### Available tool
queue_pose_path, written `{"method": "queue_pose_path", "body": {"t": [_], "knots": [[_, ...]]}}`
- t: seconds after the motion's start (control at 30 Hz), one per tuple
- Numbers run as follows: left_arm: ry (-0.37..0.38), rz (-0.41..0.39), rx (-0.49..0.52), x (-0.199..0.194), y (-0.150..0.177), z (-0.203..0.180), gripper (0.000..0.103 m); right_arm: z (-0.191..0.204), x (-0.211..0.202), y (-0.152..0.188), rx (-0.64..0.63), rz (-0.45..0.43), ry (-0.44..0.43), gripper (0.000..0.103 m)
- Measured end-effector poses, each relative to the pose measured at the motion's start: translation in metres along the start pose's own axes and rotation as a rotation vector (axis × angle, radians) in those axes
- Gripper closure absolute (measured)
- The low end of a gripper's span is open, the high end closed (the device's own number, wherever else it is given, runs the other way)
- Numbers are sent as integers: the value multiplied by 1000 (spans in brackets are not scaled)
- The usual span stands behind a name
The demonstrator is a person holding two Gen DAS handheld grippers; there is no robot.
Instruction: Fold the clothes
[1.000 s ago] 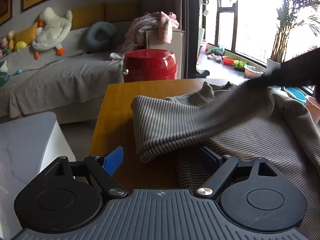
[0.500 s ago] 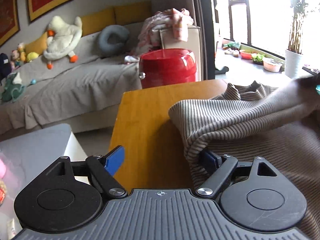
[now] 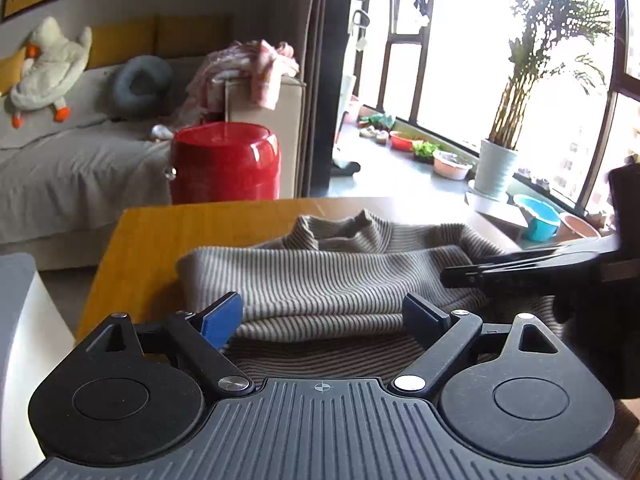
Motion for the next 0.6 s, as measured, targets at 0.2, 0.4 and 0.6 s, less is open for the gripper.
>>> {"method": "queue_pose_path", "body": {"t": [0.2,0.4,0.6], "knots": [[-21,48,-27,32,19,3,12,10,-48,26,-6,5,-152,0],[-13,45,-36,30,23,6,11,2,-38,47,86,44,-156,0],[-8,51,-35,30,23,5,8,11,-37,47,32,106,-175,0]]}}
Point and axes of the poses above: each gripper's, at about its wrist camera, not at the fingertips, and x roughly the way its jaws point, z to its left, y to its underside, the point moved 1 cm from there along x, roughly the way its jaws point, and after that the axes turned 6 degrees about y, right-handed, at the moved point
